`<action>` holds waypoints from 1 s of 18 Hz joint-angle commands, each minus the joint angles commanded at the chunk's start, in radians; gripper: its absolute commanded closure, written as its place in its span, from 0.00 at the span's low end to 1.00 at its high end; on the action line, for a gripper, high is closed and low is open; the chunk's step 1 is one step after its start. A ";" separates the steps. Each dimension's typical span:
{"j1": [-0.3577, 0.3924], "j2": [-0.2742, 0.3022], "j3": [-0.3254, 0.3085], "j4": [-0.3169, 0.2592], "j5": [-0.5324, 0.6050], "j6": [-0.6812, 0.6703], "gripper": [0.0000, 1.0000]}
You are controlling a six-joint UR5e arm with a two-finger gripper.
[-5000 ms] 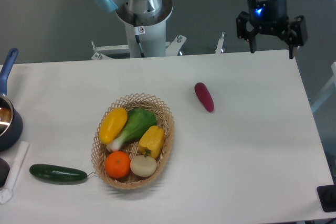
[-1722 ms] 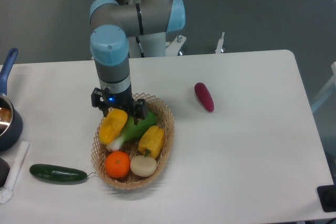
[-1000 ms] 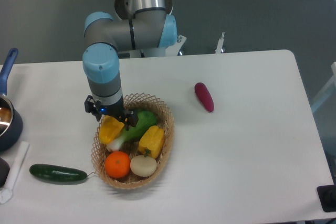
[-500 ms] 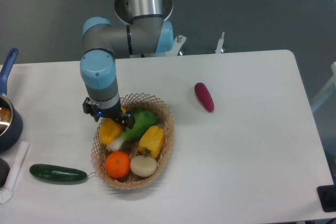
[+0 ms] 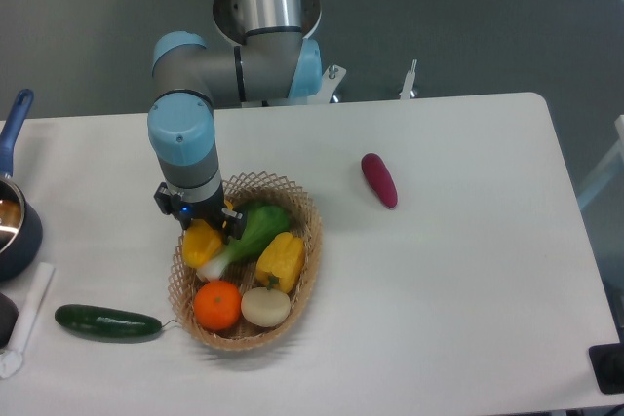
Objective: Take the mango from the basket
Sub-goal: 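Lift the yellow mango out of the basket and carry it toward the eggplant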
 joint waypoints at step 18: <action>0.181 0.109 0.165 -0.002 0.009 0.035 0.28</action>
